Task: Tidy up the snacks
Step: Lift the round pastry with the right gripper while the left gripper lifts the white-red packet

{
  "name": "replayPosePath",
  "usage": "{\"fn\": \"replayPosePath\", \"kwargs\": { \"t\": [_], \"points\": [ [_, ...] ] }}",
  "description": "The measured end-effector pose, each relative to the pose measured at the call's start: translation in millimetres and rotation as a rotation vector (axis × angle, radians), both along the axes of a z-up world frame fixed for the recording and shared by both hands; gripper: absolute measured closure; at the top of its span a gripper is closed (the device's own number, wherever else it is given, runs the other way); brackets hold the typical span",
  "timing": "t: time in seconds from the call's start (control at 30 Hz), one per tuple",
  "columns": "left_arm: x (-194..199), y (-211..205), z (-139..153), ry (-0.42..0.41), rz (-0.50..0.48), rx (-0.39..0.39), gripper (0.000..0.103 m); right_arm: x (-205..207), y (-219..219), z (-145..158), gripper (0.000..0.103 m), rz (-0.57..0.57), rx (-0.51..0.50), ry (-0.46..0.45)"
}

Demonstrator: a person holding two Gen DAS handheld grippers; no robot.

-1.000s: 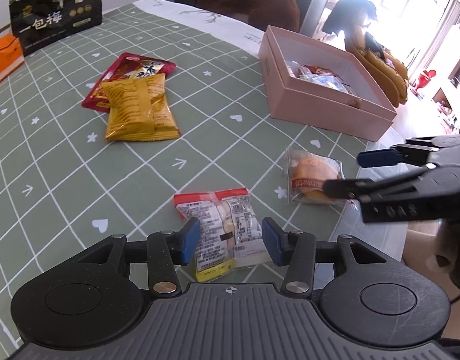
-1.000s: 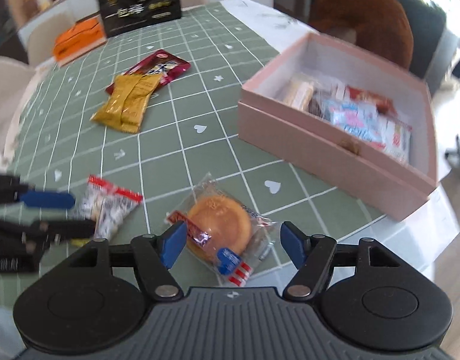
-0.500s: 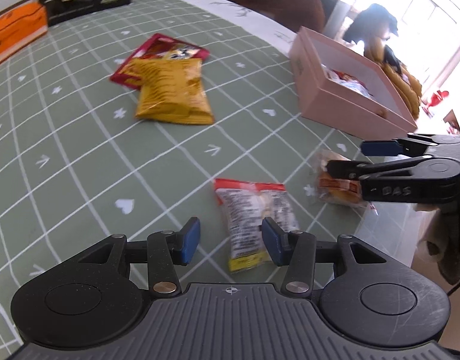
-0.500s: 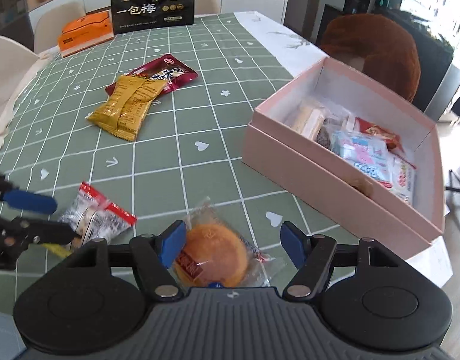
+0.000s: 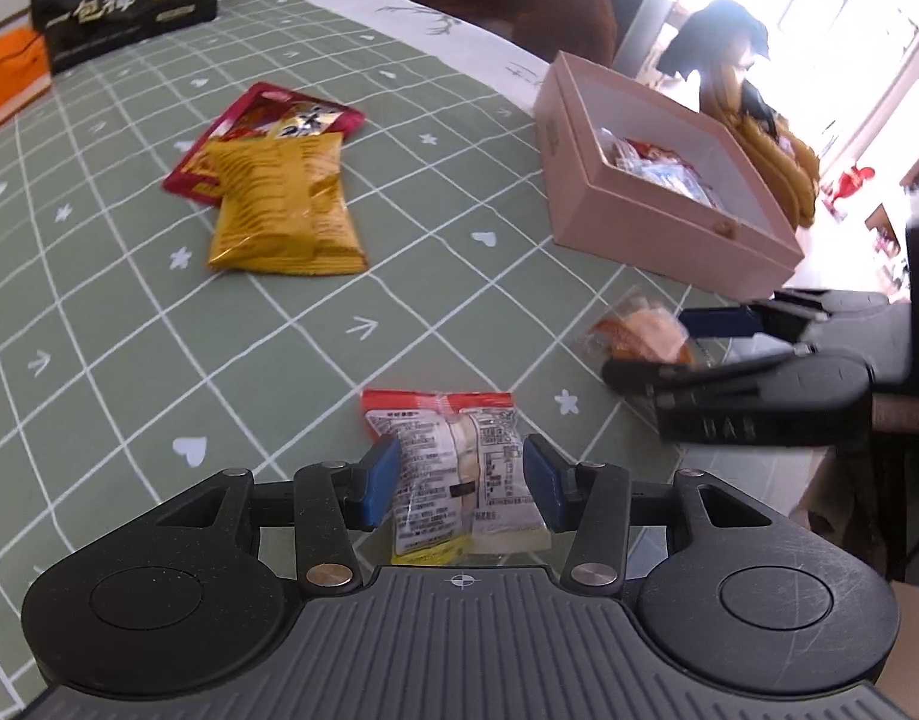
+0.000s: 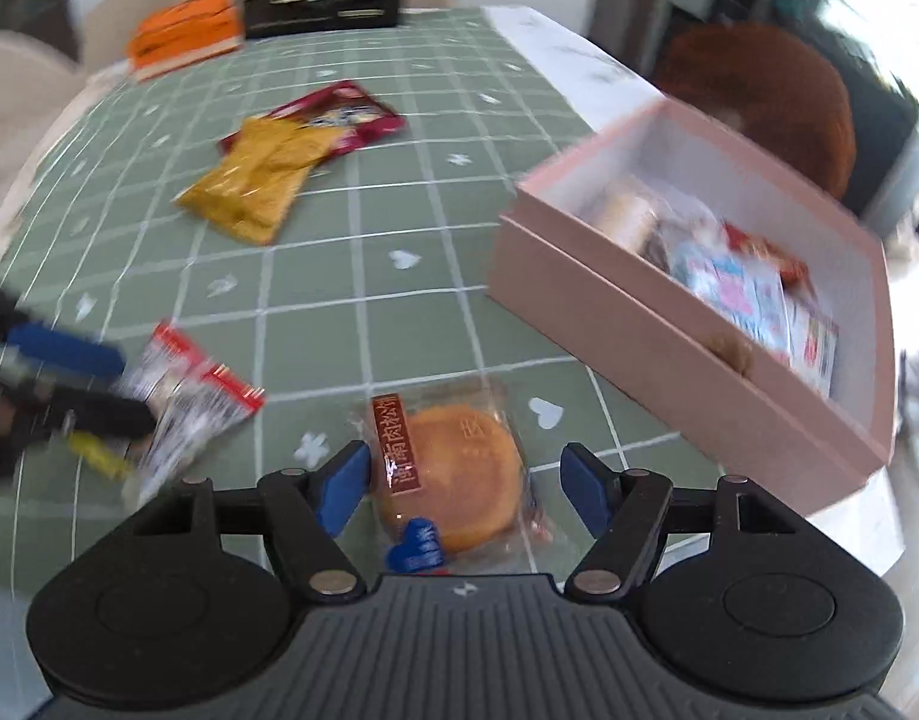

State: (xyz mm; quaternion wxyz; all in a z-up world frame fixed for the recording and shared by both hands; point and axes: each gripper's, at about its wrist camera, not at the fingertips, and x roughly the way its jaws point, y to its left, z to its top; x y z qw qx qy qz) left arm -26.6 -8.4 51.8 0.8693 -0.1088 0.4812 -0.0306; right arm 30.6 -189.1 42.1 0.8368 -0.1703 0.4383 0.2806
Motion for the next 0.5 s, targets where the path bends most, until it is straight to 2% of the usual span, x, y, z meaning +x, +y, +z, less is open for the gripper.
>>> {"fn": "replayPosePath", "kwargs": {
  "t": [0.17, 0.27, 0.37, 0.43, 0.5],
  "points": [
    [1, -17, -6, 0.007, -0.068, 0.083, 0.050, 14, -15, -6, 0.032, -0.117, 0.055, 0.056],
    [1, -26, -11, -0.021, -0.103, 0.138, 0.042, 13, -22, -9, 0.031, -0.133, 0.063, 0.052],
    [2, -36, -11, -0.044, -0.132, 0.196, 0.039, 9, -24, -10, 0.029, -0.133, 0.055, 0.042],
    [2, -41, -11, -0.044, -0.162, 0.197, 0.041, 7, -26, -11, 0.027, -0.139, 0.059, 0.042],
    [-1, -39, -7, -0.048, -0.155, 0.160, 0.043, 6, -27, -11, 0.026, -0.139, 0.062, 0.043]
  ]
}}
